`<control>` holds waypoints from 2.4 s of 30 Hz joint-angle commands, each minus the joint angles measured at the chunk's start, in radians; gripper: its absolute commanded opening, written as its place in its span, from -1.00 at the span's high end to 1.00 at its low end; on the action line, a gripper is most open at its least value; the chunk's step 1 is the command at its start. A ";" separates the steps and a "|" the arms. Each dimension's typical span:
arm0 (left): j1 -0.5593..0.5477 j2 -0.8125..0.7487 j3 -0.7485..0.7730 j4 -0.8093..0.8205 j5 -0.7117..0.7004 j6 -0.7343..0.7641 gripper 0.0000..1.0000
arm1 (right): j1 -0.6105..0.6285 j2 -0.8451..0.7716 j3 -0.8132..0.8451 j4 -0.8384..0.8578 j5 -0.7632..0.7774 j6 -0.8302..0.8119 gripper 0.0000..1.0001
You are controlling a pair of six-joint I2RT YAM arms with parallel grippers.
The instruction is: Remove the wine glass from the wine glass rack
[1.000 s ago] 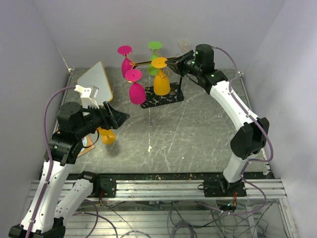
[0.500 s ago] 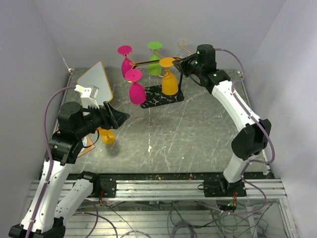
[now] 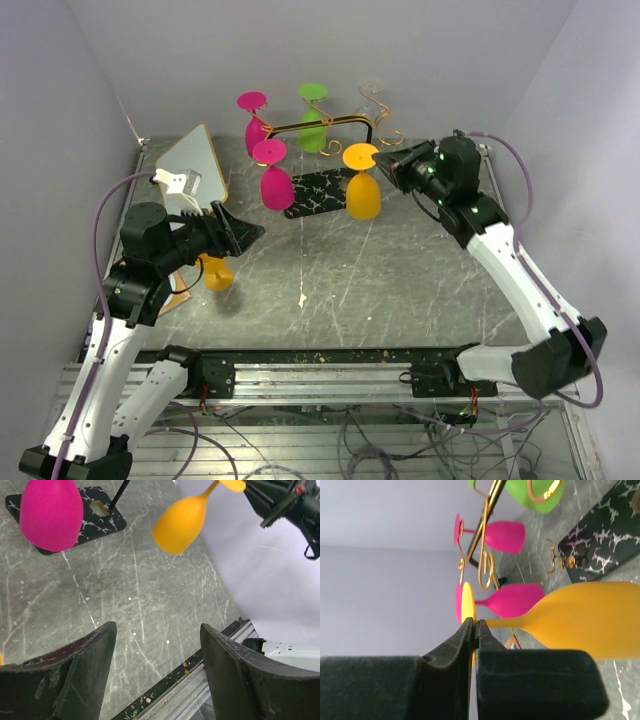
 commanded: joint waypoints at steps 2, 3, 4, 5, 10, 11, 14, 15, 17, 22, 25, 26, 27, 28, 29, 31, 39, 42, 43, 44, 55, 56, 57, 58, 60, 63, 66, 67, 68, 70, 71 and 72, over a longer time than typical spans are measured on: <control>0.004 0.017 -0.057 0.155 0.083 -0.088 -0.57 | -0.001 -0.125 -0.180 0.238 -0.240 -0.087 1.00; 0.004 0.022 -0.072 0.190 0.101 -0.110 -0.56 | -0.002 -0.133 -0.223 0.296 -0.313 -0.085 1.00; 0.004 0.026 -0.087 0.224 0.118 -0.136 -0.57 | 0.000 -0.136 -0.258 0.372 -0.383 -0.070 1.00; 0.004 0.030 -0.102 0.264 0.137 -0.160 -0.57 | 0.001 -0.134 -0.292 0.457 -0.451 -0.045 1.00; 0.004 0.029 -0.192 0.515 0.213 -0.329 -0.57 | 0.045 -0.115 -0.436 0.927 -0.583 0.199 1.00; 0.004 0.026 -0.211 0.566 0.223 -0.367 -0.57 | 0.063 -0.112 -0.449 0.996 -0.573 0.237 1.00; 0.004 0.015 -0.273 0.701 0.244 -0.478 -0.58 | 0.123 -0.106 -0.468 1.152 -0.526 0.320 1.00; 0.004 0.012 -0.288 0.733 0.246 -0.504 -0.58 | 0.144 -0.105 -0.471 1.185 -0.509 0.339 1.00; 0.003 0.000 -0.312 0.777 0.239 -0.540 -0.58 | 0.156 -0.106 -0.485 1.241 -0.480 0.381 1.00; 0.003 -0.051 -0.325 0.730 0.165 -0.547 -0.58 | 0.159 -0.107 -0.526 1.406 -0.409 0.491 1.00; 0.003 -0.086 -0.331 0.723 0.129 -0.551 -0.60 | 0.159 -0.090 -0.534 1.475 -0.406 0.555 1.00; 0.003 -0.091 -0.333 0.725 0.127 -0.556 -0.60 | 0.159 -0.080 -0.533 1.504 -0.408 0.574 1.00; 0.002 -0.096 -0.332 0.722 0.124 -0.557 -0.60 | 0.159 -0.070 -0.533 1.531 -0.410 0.590 1.00; 0.002 -0.099 -0.333 0.725 0.124 -0.557 -0.60 | 0.159 -0.063 -0.533 1.546 -0.415 0.605 1.00; 0.003 -0.098 -0.337 0.747 0.131 -0.565 -0.61 | 0.159 -0.056 -0.532 1.551 -0.421 0.620 1.00; 0.003 -0.085 -0.350 0.814 0.158 -0.603 -0.61 | 0.162 -0.044 -0.533 1.570 -0.431 0.641 1.00; 0.002 -0.035 -0.418 1.194 0.237 -0.789 -0.39 | 0.171 0.009 -0.585 1.678 -0.412 0.719 1.00; 0.002 -0.023 -0.426 1.274 0.252 -0.824 -0.29 | 0.175 0.034 -0.600 1.716 -0.399 0.750 1.00; 0.002 -0.019 -0.426 1.292 0.257 -0.833 -0.24 | 0.176 0.041 -0.603 1.734 -0.393 0.756 1.00; 0.002 -0.016 -0.427 1.308 0.262 -0.841 -0.17 | 0.176 0.049 -0.606 1.745 -0.391 0.757 1.00; 0.002 -0.030 -0.403 1.191 0.271 -0.790 0.81 | 0.172 -0.072 -0.653 1.346 -0.361 0.487 0.44; 0.002 -0.039 -0.389 1.135 0.267 -0.756 0.85 | 0.169 -0.102 -0.660 1.259 -0.348 0.440 0.32; 0.002 -0.048 -0.373 1.067 0.263 -0.722 0.86 | 0.163 -0.135 -0.667 1.173 -0.331 0.386 0.23; 0.002 -0.058 -0.355 0.983 0.255 -0.683 0.86 | 0.157 -0.167 -0.667 1.078 -0.297 0.306 0.11; 0.002 -0.077 -0.318 0.847 0.235 -0.605 0.86 | 0.147 -0.234 -0.651 0.865 -0.235 0.180 -0.22; 0.002 -0.095 -0.235 0.641 0.198 -0.474 0.86 | 0.136 -0.309 -0.617 0.624 -0.135 0.006 -0.52; 0.002 -0.096 -0.134 0.395 0.122 -0.301 0.86 | 0.120 -0.360 -0.600 0.483 -0.066 -0.100 -0.74; 0.002 -0.093 -0.096 0.310 0.092 -0.268 0.86 | 0.119 -0.373 -0.593 0.442 -0.047 -0.129 -0.81; 0.002 -0.087 -0.062 0.229 0.058 -0.217 0.86 | 0.092 -0.382 -0.585 0.406 -0.033 -0.159 -0.88; 0.003 -0.066 0.002 0.080 -0.022 -0.139 0.86 | 0.072 -0.396 -0.572 0.364 -0.025 -0.216 -0.94; 0.002 -0.053 0.030 0.014 -0.082 -0.105 0.86 | 0.061 -0.401 -0.564 0.338 -0.025 -0.239 -0.96; 0.002 -0.039 0.052 -0.043 -0.118 -0.089 0.86 | 0.053 -0.400 -0.552 0.313 -0.022 -0.262 -0.96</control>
